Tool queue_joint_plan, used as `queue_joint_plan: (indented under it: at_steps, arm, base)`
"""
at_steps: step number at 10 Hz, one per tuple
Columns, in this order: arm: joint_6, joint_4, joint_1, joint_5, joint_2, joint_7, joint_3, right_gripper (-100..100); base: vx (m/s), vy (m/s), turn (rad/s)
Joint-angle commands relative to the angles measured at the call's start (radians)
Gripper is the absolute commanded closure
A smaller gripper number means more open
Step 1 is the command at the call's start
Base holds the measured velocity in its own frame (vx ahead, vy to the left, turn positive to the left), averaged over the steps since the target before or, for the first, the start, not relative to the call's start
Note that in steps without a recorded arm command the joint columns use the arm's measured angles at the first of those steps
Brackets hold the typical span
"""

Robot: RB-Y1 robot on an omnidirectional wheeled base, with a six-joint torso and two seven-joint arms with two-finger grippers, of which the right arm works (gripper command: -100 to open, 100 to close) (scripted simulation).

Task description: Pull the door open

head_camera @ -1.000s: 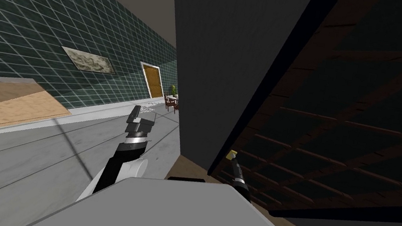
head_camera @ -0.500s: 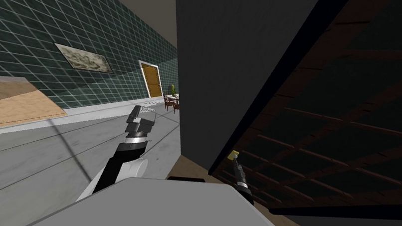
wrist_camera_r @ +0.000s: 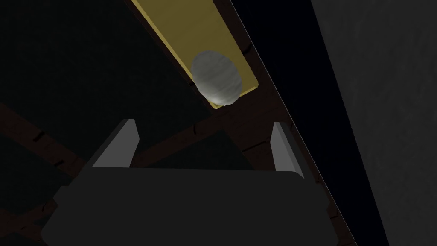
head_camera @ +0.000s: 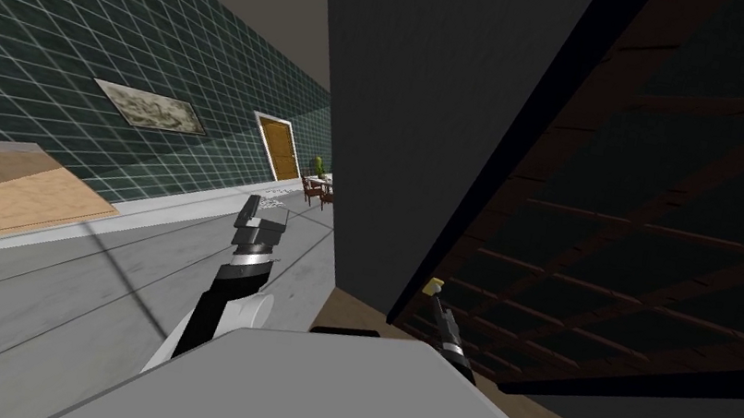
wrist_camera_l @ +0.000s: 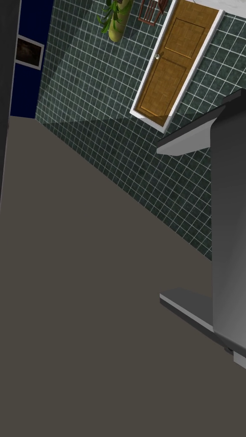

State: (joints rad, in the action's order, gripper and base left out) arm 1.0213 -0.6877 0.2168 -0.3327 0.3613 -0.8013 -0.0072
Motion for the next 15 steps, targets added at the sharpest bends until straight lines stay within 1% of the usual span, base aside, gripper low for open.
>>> queue_joint_plan:
  at_steps: [1,2,3,4,5,6,7,9,10,13,15]
  arm:
    - [0.017,0.009,0.01,0.006,0.007,-0.05,-0.002,-100]
    - [0.017,0.009,0.01,0.006,0.007,-0.066,-0.002,-100]
    - [0.029,0.014,0.018,0.01,0.011,-0.103,-0.003,-100]
    - [0.029,0.014,0.018,0.01,0.011,-0.107,-0.003,-100]
    - [0.04,0.019,0.027,0.014,0.016,-0.147,-0.004,-100]
    - [0.05,0.023,0.035,0.018,0.02,-0.174,-0.005,-100]
    - [0.05,0.023,0.035,0.018,0.02,-0.188,-0.005,-100]
    - [0.071,0.033,0.05,0.026,0.029,-0.251,-0.007,-100]
    - [0.071,0.033,0.05,0.026,0.029,-0.264,-0.007,-100]
    - [0.098,0.045,0.071,0.037,0.04,-0.357,-0.01,-100]
    - [0.113,0.051,0.082,0.042,0.046,-0.404,-0.012,-100]
  base:
    - [0.009,0.048,-0.038]
    - [0.004,0.041,-0.016]
    - [0.002,0.037,-0.017]
    - [0.002,0.028,-0.014]
    - [0.003,0.035,-0.026]
    - [0.003,0.048,-0.037]
    - [0.007,0.034,-0.015]
    - [0.007,0.04,-0.024]
    - [0.003,0.036,-0.018]
    - [0.005,0.043,-0.026]
    - [0.003,0.044,-0.025]
